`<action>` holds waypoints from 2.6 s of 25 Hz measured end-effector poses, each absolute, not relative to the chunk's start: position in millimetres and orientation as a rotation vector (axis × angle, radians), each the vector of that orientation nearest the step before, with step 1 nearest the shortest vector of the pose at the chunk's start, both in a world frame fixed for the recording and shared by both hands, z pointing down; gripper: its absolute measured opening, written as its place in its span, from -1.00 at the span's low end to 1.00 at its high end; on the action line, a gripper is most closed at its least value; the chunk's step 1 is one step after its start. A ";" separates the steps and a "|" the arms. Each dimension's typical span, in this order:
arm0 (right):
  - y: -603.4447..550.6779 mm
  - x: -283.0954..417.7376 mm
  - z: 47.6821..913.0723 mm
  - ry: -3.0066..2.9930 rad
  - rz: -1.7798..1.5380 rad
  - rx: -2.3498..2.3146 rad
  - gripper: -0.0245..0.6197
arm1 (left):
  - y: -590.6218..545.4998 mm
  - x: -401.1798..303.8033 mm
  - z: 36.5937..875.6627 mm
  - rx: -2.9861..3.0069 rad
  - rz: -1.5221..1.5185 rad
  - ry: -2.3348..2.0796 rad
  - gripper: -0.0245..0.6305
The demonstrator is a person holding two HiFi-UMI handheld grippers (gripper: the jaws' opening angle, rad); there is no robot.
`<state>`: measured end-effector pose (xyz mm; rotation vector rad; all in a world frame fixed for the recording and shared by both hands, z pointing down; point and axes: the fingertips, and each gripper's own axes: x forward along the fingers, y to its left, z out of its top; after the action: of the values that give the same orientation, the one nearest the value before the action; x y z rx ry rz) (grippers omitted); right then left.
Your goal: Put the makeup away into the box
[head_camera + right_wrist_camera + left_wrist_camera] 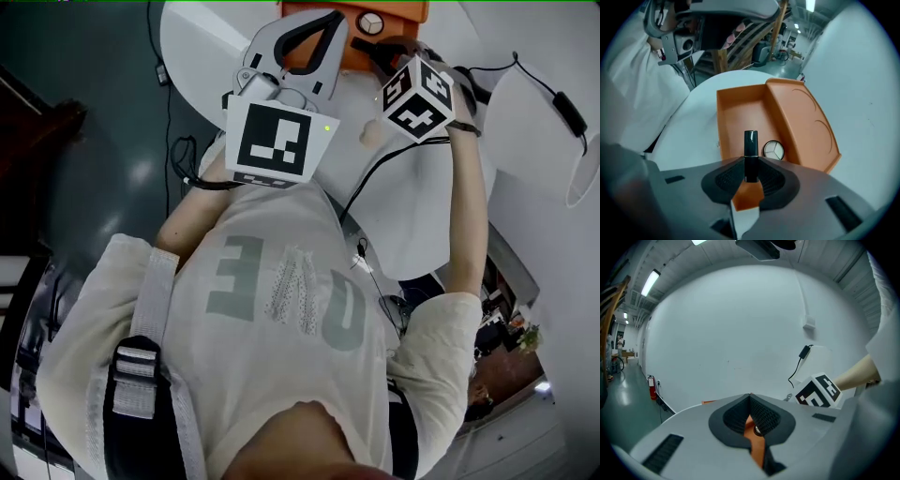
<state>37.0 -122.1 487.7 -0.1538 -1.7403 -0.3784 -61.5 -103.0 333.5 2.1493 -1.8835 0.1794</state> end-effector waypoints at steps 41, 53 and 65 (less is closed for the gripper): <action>-137.4 -2.3 373.5 -2.188 -0.295 0.292 -0.91 | -120.1 -55.7 297.8 2.325 0.165 -1.853 -0.90; -71.0 81.7 248.9 -2.683 0.182 1.376 -0.91 | -105.2 16.5 250.6 2.572 0.071 -1.689 -0.90; -57.3 114.4 252.3 -2.682 0.340 1.469 -0.91 | -94.4 47.8 240.3 2.630 0.056 -1.623 -0.90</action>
<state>114.4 -57.3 252.3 1.4689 -2.6821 0.3404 47.8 -94.4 240.3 2.6304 -1.6232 0.0561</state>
